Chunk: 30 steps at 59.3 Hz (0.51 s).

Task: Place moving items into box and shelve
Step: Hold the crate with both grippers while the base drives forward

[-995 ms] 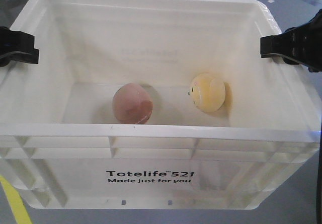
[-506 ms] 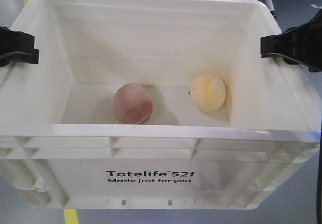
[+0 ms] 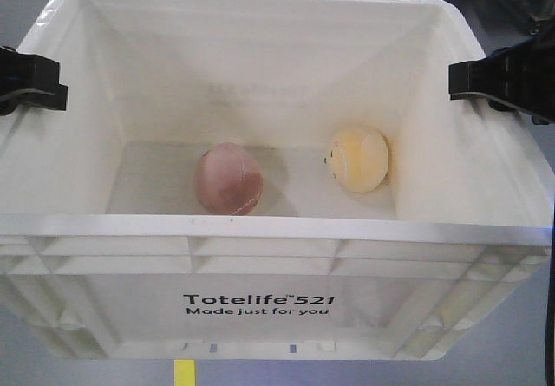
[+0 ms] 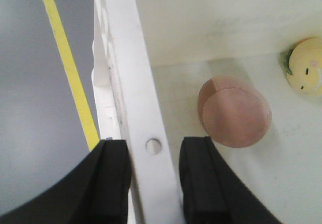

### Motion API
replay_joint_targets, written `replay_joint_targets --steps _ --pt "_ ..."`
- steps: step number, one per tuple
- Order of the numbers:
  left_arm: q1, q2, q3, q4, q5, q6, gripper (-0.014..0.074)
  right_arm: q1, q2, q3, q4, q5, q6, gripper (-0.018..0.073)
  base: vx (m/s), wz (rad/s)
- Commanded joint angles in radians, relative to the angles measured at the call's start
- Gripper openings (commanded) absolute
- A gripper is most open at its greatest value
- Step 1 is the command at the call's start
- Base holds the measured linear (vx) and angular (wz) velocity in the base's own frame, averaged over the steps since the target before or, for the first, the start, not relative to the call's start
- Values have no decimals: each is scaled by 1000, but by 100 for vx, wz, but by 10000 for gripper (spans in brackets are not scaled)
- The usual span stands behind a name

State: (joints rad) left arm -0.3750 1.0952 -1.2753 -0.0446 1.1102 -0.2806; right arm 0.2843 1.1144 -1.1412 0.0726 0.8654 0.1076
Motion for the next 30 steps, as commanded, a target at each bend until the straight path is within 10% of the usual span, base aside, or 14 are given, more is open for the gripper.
replay_joint_targets --steps 1,30 --pt "-4 -35 -51 -17 -115 20 -6 -6 -27 -46 -45 -120 -19 -6 15 46" --pt "-4 -35 -51 -17 -115 20 -6 -6 -27 -46 -45 -119 -19 -6 16 40"
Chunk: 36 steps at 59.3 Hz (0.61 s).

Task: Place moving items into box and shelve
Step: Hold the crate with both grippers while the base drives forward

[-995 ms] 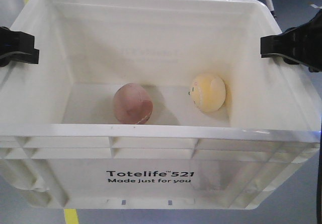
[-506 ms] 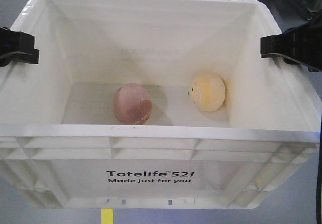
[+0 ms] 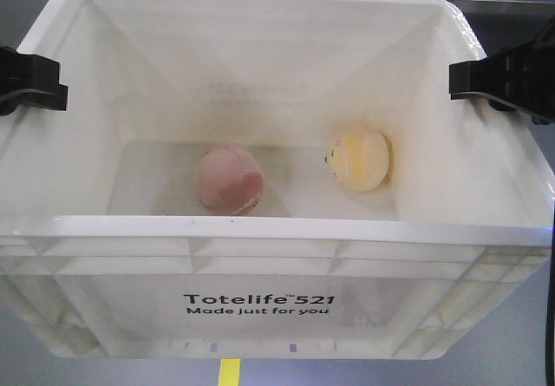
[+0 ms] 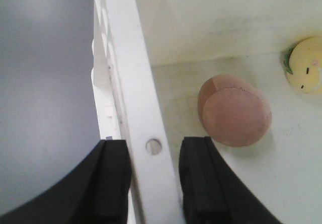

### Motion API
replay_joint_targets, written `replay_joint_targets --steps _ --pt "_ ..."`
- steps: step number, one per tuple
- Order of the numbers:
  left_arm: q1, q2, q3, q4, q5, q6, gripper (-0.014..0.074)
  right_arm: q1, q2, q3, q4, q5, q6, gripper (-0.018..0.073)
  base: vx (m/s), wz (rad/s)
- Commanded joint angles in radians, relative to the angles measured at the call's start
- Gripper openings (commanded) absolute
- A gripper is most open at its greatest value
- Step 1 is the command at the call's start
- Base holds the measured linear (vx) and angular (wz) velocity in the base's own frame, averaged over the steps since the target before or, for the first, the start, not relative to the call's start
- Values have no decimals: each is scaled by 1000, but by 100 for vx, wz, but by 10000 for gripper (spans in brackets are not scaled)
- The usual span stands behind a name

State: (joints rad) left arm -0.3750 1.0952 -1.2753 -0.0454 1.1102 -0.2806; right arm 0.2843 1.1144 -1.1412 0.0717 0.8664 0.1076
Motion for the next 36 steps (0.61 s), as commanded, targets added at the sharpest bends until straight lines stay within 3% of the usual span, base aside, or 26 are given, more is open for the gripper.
replay_joint_targets --steps 1,36 --pt "-4 -35 -51 -16 -115 20 -6 -6 -27 -46 -44 -120 -19 -6 18 37" --pt "-4 -35 -51 -16 -115 20 -6 -6 -27 -46 -44 -117 -19 -6 22 27"
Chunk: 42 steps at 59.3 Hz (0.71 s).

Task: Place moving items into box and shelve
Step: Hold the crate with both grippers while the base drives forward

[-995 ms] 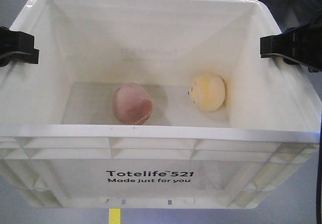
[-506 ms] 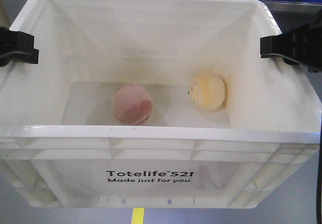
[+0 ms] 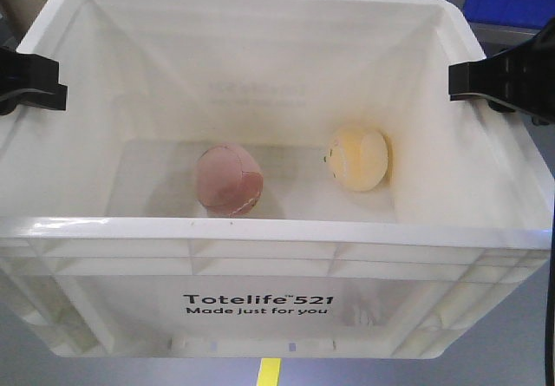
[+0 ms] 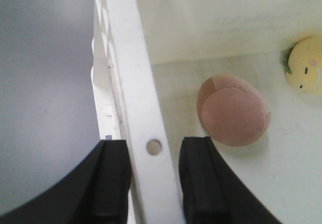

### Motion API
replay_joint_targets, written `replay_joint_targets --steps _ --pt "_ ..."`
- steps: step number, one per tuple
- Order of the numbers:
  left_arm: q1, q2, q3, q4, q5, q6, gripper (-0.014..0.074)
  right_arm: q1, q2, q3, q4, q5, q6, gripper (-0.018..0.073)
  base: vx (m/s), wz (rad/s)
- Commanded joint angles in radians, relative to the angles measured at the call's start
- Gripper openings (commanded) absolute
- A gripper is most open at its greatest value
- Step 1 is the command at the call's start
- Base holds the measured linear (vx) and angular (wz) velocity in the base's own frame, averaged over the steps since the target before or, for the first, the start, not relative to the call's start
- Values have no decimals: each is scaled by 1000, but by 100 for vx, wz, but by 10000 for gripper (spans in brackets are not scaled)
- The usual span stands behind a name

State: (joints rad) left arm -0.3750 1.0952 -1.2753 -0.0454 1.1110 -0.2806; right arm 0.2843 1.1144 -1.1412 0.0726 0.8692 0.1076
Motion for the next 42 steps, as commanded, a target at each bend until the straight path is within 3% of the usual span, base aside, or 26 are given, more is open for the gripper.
replay_joint_targets --steps 1,42 --pt "-4 -35 -51 -16 -116 20 -6 -6 -27 -46 -45 -120 -19 -6 26 16" --pt "-4 -35 -51 -16 -116 20 -6 -6 -27 -46 -45 -115 -19 -6 29 5"
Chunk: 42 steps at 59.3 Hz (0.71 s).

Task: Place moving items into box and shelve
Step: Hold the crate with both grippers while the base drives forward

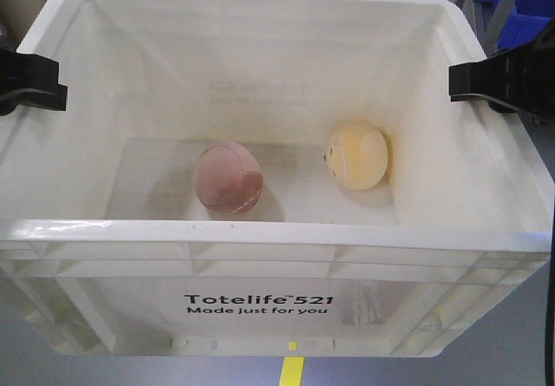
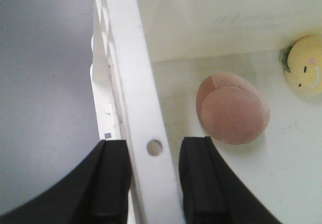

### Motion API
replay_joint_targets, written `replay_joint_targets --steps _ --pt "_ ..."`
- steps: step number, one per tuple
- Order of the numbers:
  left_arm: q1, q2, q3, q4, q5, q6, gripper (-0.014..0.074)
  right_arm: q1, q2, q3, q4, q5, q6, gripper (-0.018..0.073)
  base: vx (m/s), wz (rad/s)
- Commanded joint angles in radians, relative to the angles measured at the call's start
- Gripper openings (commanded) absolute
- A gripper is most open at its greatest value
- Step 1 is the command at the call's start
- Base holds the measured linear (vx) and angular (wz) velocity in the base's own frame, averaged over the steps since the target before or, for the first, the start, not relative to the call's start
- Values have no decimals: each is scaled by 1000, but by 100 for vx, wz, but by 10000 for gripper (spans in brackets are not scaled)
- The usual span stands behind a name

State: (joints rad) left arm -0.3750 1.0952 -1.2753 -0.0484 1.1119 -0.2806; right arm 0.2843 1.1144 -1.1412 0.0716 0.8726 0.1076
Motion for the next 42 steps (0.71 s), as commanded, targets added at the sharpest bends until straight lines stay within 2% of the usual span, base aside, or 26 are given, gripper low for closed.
replay_joint_targets --steps 1,42 --pt "-4 -35 -51 -13 -117 20 -6 -6 -27 -46 -44 -119 -19 -6 32 -8" --pt "-4 -35 -51 -13 -116 20 -6 -6 -27 -46 -44 -118 -19 -6 35 -8"
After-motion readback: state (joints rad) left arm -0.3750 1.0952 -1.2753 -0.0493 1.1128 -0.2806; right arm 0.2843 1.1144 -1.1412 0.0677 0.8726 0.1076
